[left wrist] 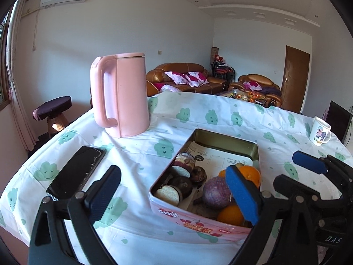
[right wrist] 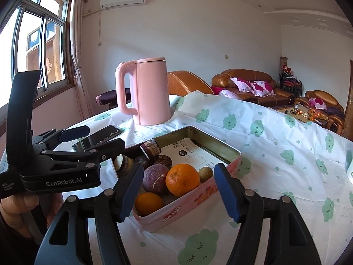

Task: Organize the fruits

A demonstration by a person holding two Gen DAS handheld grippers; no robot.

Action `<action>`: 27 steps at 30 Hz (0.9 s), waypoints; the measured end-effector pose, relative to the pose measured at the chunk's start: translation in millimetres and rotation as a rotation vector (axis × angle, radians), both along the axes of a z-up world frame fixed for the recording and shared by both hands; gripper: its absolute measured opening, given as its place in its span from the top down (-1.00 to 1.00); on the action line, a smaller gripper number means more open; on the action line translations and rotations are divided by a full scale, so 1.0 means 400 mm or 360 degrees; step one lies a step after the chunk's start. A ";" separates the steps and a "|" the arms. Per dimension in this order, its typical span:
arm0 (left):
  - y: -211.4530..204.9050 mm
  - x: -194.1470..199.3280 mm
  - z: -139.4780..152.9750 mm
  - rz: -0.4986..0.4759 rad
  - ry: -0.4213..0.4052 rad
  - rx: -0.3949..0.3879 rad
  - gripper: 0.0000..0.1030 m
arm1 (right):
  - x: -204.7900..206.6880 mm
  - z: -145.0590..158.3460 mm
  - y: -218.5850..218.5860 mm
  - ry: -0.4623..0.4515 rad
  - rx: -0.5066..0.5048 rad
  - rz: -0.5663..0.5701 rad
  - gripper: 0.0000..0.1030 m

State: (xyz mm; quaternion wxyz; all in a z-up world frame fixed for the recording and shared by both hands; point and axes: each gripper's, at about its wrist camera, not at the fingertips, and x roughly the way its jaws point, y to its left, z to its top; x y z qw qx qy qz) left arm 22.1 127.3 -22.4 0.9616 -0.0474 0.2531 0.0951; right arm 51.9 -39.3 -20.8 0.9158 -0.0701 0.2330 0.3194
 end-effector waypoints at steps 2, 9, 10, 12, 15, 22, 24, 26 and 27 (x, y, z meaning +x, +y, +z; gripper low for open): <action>-0.013 -0.002 0.005 -0.0015 -0.0008 0.0004 -0.90 | -0.007 0.008 -0.020 -0.0032 0.0000 -0.0044 -0.32; -0.061 -0.009 0.020 -0.0069 -0.0026 0.0029 -0.92 | -0.022 0.025 -0.087 -0.0065 0.0025 -0.0155 -0.41; -0.067 -0.009 0.021 -0.0075 -0.0026 0.0032 -0.92 | -0.023 0.025 -0.093 -0.0062 0.0026 -0.0162 -0.42; -0.080 -0.011 0.025 -0.0088 -0.0029 0.0040 -0.92 | -0.025 0.025 -0.101 -0.0060 0.0024 -0.0174 -0.43; -0.092 -0.012 0.027 -0.0097 -0.0030 0.0048 -0.92 | -0.029 0.026 -0.113 -0.0062 0.0030 -0.0181 -0.43; -0.107 -0.011 0.029 -0.0101 -0.0031 0.0059 -0.92 | -0.033 0.032 -0.133 -0.0064 0.0065 -0.0199 -0.43; -0.107 -0.010 0.028 -0.0103 -0.0030 0.0056 -0.93 | -0.033 0.030 -0.135 -0.0062 0.0071 -0.0201 -0.43; -0.108 -0.010 0.028 -0.0102 -0.0030 0.0058 -0.94 | -0.034 0.028 -0.136 -0.0059 0.0073 -0.0202 -0.43; -0.107 -0.010 0.028 -0.0103 -0.0029 0.0058 -0.94 | -0.034 0.026 -0.137 -0.0058 0.0074 -0.0203 -0.43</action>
